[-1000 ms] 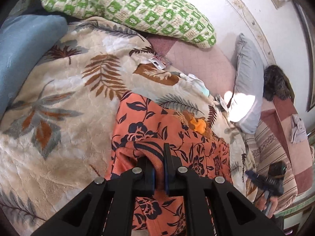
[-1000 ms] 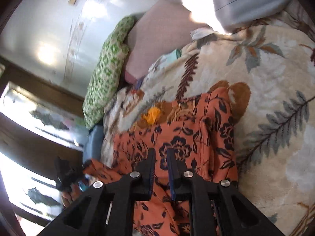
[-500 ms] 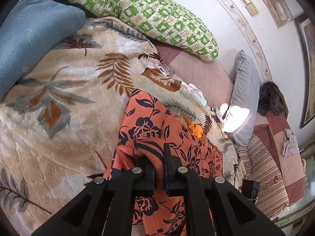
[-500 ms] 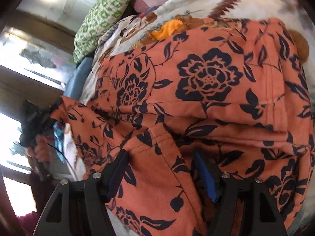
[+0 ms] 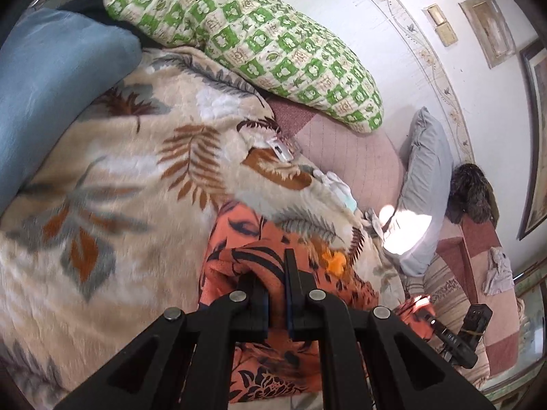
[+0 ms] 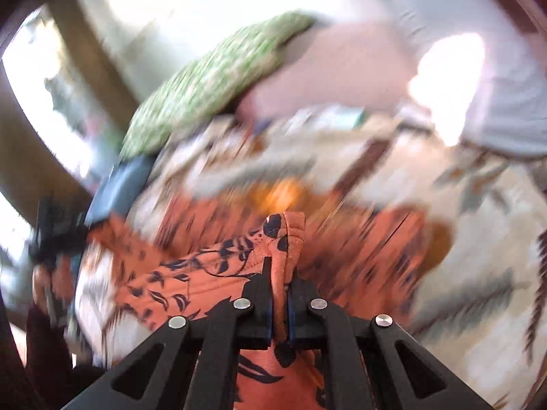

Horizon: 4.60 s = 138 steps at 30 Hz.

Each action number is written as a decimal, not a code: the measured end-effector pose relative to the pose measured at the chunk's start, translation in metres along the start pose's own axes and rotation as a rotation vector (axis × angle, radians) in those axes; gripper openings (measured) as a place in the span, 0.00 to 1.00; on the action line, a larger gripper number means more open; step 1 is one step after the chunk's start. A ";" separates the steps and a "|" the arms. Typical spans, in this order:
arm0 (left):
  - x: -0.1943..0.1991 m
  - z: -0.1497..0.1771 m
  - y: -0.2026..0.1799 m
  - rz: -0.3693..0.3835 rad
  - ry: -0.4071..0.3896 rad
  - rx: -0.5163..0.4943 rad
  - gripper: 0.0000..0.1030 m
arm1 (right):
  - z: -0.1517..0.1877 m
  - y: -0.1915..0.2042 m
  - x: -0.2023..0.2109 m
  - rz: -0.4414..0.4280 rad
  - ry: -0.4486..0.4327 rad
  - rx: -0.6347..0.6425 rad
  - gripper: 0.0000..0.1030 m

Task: Fold small clothes

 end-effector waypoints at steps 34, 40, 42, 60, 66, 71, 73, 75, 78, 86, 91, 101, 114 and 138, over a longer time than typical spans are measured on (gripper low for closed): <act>-0.029 0.054 0.003 -0.162 -0.129 0.050 0.70 | 0.055 -0.009 -0.014 -0.072 -0.064 -0.246 0.16; -0.061 0.086 0.069 -0.417 0.033 0.111 0.69 | 0.080 -0.034 -0.067 0.054 0.071 -0.241 0.16; -0.057 0.085 0.078 -0.362 0.041 0.141 0.66 | 0.093 -0.055 -0.086 0.004 0.144 -0.344 0.17; -0.085 0.102 -0.026 -0.580 -0.023 -0.314 0.84 | 0.085 0.039 -0.087 0.045 0.104 -0.011 0.16; -0.099 0.109 0.007 -0.710 0.046 -0.356 0.96 | 0.095 0.035 -0.110 0.017 0.193 -0.033 0.18; -0.084 0.110 0.002 -0.718 0.022 -0.344 0.96 | 0.093 0.032 -0.104 0.009 0.187 -0.063 0.17; -0.076 0.109 -0.007 -0.707 -0.010 -0.349 0.96 | 0.089 0.038 -0.097 0.038 0.145 -0.033 0.17; -0.065 0.106 -0.015 -0.725 -0.057 -0.369 0.96 | 0.080 0.045 -0.090 0.047 0.091 -0.007 0.17; -0.048 0.098 -0.029 -0.740 -0.139 -0.397 0.96 | 0.072 0.049 -0.078 0.050 0.021 0.003 0.17; -0.006 0.082 -0.053 -0.727 -0.306 -0.417 0.96 | 0.051 0.048 -0.071 0.113 -0.046 -0.038 0.17; -0.005 0.081 -0.056 -0.685 -0.294 -0.401 0.96 | 0.048 0.041 -0.078 0.134 -0.048 -0.064 0.17; -0.031 0.092 -0.073 -0.627 -0.252 -0.418 0.96 | 0.049 0.033 -0.097 0.154 -0.013 -0.082 0.17; -0.046 0.099 -0.081 -0.618 -0.230 -0.444 0.96 | 0.056 0.019 -0.115 0.181 0.057 -0.095 0.17; -0.060 0.110 -0.093 -0.597 -0.193 -0.490 0.96 | 0.041 0.019 -0.090 0.193 -0.053 -0.097 0.17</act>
Point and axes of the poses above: each gripper's, at about its wrist camera, not at the fingertips, and x roughly against the way its jaws point, y to its left, z to its underside, the point moved 9 cm from there along -x, roughly the way its jaws point, and after that the axes turned 5 degrees about y, right-handed, at the moved point
